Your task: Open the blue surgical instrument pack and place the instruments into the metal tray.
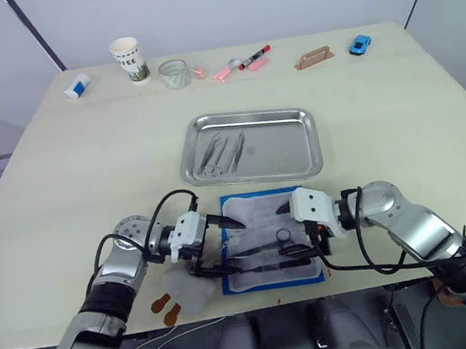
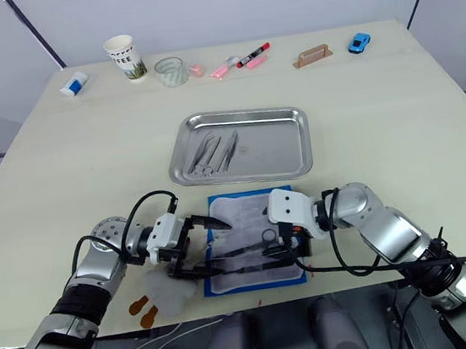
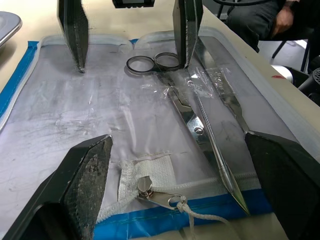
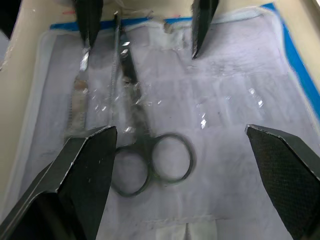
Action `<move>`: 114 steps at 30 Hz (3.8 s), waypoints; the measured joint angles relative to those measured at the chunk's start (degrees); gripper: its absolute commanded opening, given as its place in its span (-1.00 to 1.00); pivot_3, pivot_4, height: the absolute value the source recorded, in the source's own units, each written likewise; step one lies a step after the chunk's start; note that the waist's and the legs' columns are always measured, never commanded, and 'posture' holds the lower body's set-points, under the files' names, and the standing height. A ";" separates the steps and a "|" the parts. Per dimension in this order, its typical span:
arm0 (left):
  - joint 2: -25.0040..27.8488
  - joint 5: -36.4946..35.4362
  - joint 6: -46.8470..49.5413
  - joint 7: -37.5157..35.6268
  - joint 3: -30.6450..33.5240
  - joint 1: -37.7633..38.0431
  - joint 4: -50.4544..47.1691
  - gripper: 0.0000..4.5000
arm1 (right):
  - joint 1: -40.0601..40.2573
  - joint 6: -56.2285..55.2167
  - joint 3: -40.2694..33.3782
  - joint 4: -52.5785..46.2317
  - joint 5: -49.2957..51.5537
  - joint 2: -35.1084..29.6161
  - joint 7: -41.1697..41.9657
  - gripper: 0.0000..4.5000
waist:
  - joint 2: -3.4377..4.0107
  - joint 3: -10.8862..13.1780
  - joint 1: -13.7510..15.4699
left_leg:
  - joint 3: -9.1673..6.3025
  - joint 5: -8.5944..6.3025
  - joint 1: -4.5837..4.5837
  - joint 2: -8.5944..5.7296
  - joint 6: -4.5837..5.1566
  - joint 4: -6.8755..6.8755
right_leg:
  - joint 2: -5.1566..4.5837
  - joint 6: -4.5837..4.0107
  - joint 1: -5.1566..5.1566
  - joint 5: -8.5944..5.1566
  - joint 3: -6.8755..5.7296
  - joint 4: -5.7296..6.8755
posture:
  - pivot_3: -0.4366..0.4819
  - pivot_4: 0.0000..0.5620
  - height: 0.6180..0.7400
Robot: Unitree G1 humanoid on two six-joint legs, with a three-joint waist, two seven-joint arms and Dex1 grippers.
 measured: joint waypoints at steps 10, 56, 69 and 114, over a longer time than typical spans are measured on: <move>0.35 0.17 2.35 0.00 0.31 0.66 -2.16 0.98 | 0.33 -5.15 0.21 2.82 -1.86 -0.80 1.67 1.00 | 0.01 -0.01 -0.02 | 0.00 -0.01 0.00 0.00 0.01 0.00 | 0.01 0.00 0.00 0.00 0.00 0.00 | -0.05 -0.47 0.96; 1.36 1.19 4.85 -0.04 0.69 1.63 -5.40 0.98 | -0.19 -7.44 -2.28 6.06 -2.65 0.72 3.55 1.00 | 0.01 0.00 -0.05 | 0.01 -0.02 -0.02 0.00 0.04 0.00 | 0.01 0.00 -0.03 -0.01 0.01 -0.02 | -0.05 -0.47 0.96; 1.51 1.15 4.56 -0.04 0.20 1.10 -4.63 0.98 | -0.16 -6.19 -2.33 4.78 -2.23 0.30 3.72 1.00 | 0.00 0.00 -0.02 | 0.01 -0.02 -0.03 0.00 0.04 0.00 | 0.01 0.00 -0.02 0.00 0.01 -0.02 | -0.05 -0.47 0.96; 1.34 0.16 1.07 -0.25 -0.91 0.35 -1.71 0.98 | 0.11 -3.82 -1.21 2.89 -2.45 0.64 1.96 1.00 | 0.02 -0.02 -0.03 | 0.01 -0.03 0.00 0.00 0.04 0.00 | 0.01 -0.01 -0.02 -0.01 0.01 -0.01 | -0.05 -0.47 0.96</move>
